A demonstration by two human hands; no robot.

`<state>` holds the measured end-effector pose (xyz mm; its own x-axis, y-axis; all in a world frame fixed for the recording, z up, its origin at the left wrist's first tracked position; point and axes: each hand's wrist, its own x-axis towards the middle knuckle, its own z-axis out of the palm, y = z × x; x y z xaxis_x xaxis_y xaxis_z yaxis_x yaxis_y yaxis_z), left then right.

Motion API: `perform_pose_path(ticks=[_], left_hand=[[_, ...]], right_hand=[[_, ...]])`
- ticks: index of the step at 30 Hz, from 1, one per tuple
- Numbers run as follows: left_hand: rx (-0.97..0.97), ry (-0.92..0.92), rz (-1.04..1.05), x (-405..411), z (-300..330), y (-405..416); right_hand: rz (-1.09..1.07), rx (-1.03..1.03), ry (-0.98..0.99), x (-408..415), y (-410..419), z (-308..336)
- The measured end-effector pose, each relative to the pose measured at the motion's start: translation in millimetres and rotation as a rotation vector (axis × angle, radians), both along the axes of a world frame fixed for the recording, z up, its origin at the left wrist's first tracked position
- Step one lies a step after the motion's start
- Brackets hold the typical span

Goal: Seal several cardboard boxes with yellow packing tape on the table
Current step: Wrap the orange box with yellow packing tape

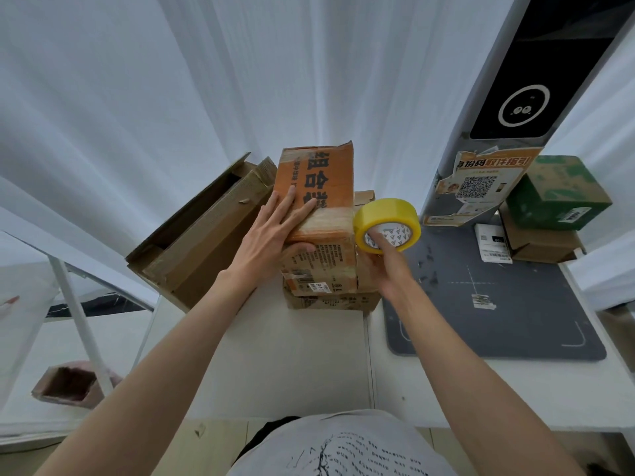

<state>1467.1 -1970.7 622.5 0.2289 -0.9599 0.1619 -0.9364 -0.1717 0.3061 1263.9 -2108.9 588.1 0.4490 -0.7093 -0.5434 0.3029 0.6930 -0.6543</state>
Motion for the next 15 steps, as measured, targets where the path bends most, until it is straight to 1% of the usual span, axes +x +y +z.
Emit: perform_pose_path(ticks=[3, 7, 9, 12, 15], left_hand=[[-0.024, 0.068, 0.018, 5, -3, 4], [-0.070, 0.125, 0.028, 12, -9, 12], [-0.088, 0.151, 0.039, 16, -10, 16], [-0.086, 0.188, 0.058, 24, -8, 20], [-0.063, 0.250, 0.109, 23, -1, 20]], right_hand=[[0.163, -0.107, 0.097, 1, 3, -6], [0.322, -0.143, 0.112, 5, 6, -16], [0.380, -0.205, 0.141, 9, 7, -18], [0.398, -0.264, 0.190, 16, 10, -17], [0.359, -0.308, 0.248, 25, 10, -17]])
